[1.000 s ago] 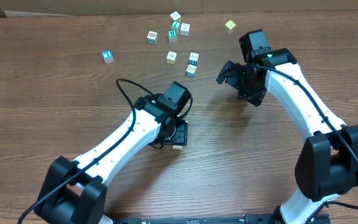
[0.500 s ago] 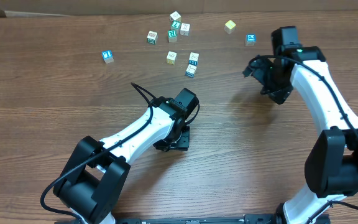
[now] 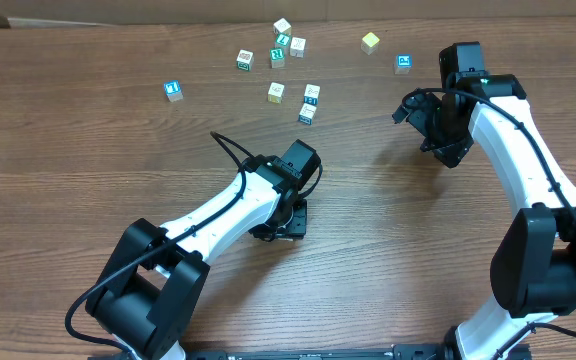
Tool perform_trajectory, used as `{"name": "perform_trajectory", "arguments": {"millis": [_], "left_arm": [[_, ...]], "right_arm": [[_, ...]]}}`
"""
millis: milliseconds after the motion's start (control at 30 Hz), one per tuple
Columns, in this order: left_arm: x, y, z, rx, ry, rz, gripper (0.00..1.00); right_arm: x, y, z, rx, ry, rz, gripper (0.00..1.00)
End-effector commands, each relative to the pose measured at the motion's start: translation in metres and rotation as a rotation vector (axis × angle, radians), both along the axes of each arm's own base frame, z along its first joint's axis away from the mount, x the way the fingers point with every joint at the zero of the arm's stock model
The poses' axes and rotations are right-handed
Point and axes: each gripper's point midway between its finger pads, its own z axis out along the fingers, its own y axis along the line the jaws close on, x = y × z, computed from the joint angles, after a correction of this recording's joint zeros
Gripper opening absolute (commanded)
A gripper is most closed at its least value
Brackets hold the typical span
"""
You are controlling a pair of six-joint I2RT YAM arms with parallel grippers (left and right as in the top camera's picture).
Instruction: Form a circle
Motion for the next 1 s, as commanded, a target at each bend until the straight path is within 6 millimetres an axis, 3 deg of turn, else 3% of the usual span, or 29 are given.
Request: {"name": "perform_trajectory", "arguments": {"millis": [0,367,533,967], "left_arm": [[-0.0031,0.0001,-0.004,0.006,0.014,0.011,0.43],[-0.005,-0.0016,-0.0056,0.032,-0.001,0.006,0.42],[-0.0049,-0.0014,-0.0056,0.033,-0.001,0.015,0.32],[0.0014,0.0061,-0.0057,0.075,-0.033,0.077,0.32]], "right_arm": [[0.0045,0.0001,0.0094,-0.006,-0.03,0.002,1.0],[0.0045,0.0001,0.0094,-0.006,-0.03,0.002,1.0],[0.0045,0.0001,0.0094,-0.006,-0.03,0.002,1.0],[0.0045,0.0001,0.0094,-0.006,-0.03,0.002,1.0]]}}
